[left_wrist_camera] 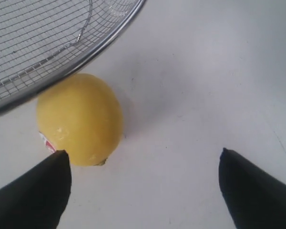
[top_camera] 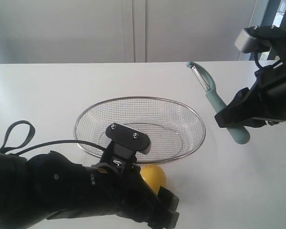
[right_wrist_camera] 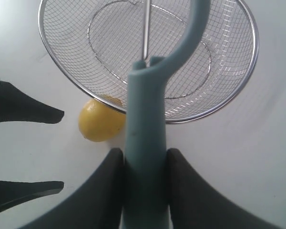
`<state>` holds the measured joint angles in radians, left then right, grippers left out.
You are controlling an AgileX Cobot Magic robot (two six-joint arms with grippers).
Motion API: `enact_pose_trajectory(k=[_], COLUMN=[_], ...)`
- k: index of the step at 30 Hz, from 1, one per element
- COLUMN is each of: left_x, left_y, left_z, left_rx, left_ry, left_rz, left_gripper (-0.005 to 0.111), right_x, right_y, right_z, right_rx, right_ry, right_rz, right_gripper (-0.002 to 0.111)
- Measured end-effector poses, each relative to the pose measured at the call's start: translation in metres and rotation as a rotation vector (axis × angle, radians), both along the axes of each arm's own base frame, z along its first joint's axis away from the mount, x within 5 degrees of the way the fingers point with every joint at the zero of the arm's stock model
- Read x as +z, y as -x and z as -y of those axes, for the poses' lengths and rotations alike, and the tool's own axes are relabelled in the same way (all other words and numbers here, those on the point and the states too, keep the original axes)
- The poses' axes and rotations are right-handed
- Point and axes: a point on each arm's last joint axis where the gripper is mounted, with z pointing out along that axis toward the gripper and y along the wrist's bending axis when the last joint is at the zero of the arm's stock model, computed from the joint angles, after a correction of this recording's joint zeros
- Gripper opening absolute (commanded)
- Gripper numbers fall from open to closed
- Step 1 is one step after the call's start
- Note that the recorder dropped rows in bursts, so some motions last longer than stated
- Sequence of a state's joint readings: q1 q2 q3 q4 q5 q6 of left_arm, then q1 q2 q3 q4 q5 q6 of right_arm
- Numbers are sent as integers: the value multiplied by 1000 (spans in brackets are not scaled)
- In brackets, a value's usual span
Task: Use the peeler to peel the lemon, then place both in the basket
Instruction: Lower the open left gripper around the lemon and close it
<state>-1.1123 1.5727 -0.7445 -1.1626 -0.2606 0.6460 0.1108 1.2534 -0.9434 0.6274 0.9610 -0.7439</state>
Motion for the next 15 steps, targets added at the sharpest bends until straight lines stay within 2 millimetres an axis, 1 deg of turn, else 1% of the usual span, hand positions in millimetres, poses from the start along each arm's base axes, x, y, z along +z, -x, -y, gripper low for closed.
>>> enact_pose_trajectory(k=[2, 9, 15], left_x=[0, -6, -21], left_y=[0, -4, -7], left_z=[0, 0, 2], left_rx=[-24, 28, 40], left_ry=[-15, -26, -73], left_rz=[25, 18, 10], left_gripper=[86, 86, 86], right_x=[0, 0, 0], right_y=[0, 0, 0], right_z=[0, 0, 0], right_rx=[0, 0, -1], right_ry=[0, 0, 0], right_rz=[0, 0, 1], right_gripper=[0, 0, 0])
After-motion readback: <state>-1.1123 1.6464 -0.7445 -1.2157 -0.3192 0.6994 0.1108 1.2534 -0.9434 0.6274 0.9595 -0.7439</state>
